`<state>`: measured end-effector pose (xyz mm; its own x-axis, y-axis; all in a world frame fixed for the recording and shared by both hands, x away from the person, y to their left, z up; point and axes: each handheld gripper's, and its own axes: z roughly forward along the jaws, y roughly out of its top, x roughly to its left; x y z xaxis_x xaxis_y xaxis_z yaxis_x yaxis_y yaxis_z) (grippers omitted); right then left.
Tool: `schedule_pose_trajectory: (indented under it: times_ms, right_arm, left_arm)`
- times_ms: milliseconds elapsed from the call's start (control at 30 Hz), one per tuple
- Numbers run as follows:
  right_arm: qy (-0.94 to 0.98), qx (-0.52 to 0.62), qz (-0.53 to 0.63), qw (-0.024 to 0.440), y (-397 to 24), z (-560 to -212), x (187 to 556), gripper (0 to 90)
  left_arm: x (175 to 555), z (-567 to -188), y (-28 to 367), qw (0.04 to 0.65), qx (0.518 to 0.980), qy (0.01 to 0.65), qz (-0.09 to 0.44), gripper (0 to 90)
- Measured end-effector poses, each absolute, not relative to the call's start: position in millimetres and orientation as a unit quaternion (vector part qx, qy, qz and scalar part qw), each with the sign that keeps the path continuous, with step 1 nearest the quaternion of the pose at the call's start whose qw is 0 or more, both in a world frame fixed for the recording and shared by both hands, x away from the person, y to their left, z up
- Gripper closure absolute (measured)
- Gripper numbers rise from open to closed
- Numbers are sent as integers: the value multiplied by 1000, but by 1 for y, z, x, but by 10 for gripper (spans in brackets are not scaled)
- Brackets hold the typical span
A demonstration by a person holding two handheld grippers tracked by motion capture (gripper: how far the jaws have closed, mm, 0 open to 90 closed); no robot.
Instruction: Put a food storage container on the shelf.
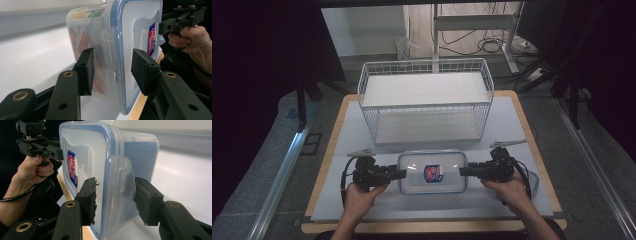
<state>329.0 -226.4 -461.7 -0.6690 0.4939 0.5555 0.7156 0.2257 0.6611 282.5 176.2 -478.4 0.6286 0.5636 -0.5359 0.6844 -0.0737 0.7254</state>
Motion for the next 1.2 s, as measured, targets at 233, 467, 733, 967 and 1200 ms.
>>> schedule_pose_trajectory:
  times_ms: [233,467,733,967,1200]
  right_arm:
    - [-771,-379,-501,101,-223,-443,333,536]
    - [-772,-366,-512,84,-220,-422,342,536]
    - [-766,-359,-528,71,-220,-398,356,536]
    - [-758,-356,-542,65,-218,-378,369,536]
    - [-754,-351,-553,53,-213,-353,386,536]
  left_arm:
    - [287,-454,181,537,734,415,-32,545]
    - [295,-433,182,541,734,409,-20,544]
    - [306,-410,182,547,732,406,-3,544]
    - [318,-384,184,551,730,404,12,544]
    - [335,-359,188,556,725,405,26,540]
